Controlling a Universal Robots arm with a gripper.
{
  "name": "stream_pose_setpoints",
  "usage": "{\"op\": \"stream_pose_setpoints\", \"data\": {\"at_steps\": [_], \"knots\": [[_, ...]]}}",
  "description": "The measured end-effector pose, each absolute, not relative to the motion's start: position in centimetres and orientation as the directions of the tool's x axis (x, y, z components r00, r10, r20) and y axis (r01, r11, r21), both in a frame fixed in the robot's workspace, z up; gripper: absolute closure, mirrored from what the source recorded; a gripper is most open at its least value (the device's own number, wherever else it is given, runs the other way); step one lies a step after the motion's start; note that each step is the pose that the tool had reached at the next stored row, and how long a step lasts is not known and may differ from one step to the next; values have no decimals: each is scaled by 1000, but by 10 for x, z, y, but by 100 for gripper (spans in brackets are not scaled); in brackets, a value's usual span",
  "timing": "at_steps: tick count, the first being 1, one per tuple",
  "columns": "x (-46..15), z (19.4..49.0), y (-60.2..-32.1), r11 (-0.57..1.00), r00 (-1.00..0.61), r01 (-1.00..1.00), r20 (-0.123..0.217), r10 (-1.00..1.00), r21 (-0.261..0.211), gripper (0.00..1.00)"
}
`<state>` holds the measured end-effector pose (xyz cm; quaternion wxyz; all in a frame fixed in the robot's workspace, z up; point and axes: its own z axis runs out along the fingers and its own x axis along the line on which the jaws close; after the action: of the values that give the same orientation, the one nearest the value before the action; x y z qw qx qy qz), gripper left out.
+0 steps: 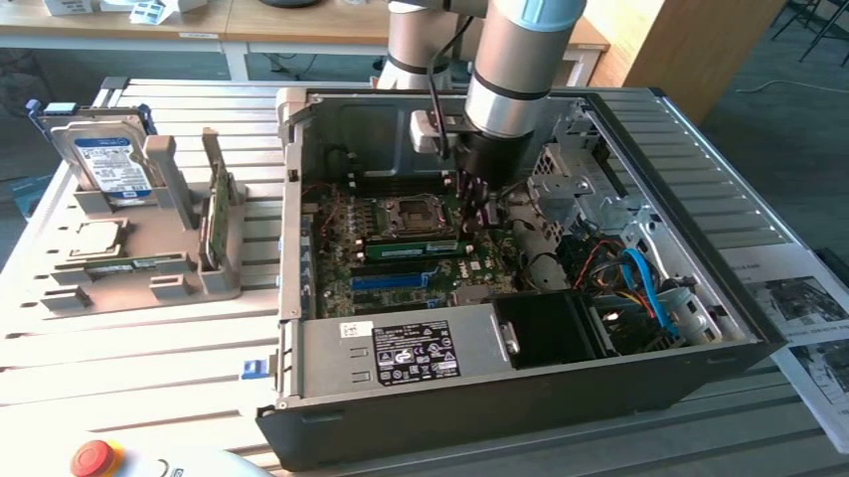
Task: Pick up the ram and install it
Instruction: 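Press down the ram until it locks into place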
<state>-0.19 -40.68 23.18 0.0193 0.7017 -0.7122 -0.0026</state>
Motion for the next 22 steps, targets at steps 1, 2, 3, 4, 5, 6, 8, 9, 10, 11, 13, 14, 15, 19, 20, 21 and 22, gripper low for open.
{"op": "stream_pose_setpoints", "data": {"at_steps": [1, 2, 3, 4, 5, 6, 8, 9, 10, 11, 13, 14, 15, 19, 20, 21, 22], "knots": [[-2, 232, -406, 15, -14, -999, 24, -1000, 31, 90], [-2, 232, -404, 15, -14, -999, 24, -1000, 31, 90], [-2, 231, -403, 15, -14, -999, 24, -1000, 31, 90], [-2, 231, -403, 15, -14, -999, 24, -1000, 31, 90], [-2, 231, -403, 15, -14, -999, 24, -1000, 31, 90], [-2, 231, -403, 15, -14, -999, 24, -1000, 31, 90], [-2, 230, -403, 15, -14, -999, 24, -1000, 31, 90], [-2, 230, -403, 15, -14, -999, 24, -1000, 31, 90], [-2, 229, -403, 15, -14, -999, 24, -1000, 31, 90], [-2, 228, -403, 15, -14, -999, 24, -1000, 31, 90], [-2, 227, -403, 15, -14, -999, 24, -1000, 31, 90], [-2, 226, -403, 15, -14, -999, 24, -1000, 31, 90], [-2, 226, -403, 15, -14, -999, 24, -1000, 31, 90], [-2, 226, -403, 15, -14, -999, 24, -1000, 31, 90], [-2, 226, -403, 15, -14, -999, 24, -1000, 31, 90], [-2, 225, -403, 15, -14, -999, 24, -1000, 31, 90], [-2, 225, -403, 15, -14, -999, 24, -1000, 31, 90]]}}
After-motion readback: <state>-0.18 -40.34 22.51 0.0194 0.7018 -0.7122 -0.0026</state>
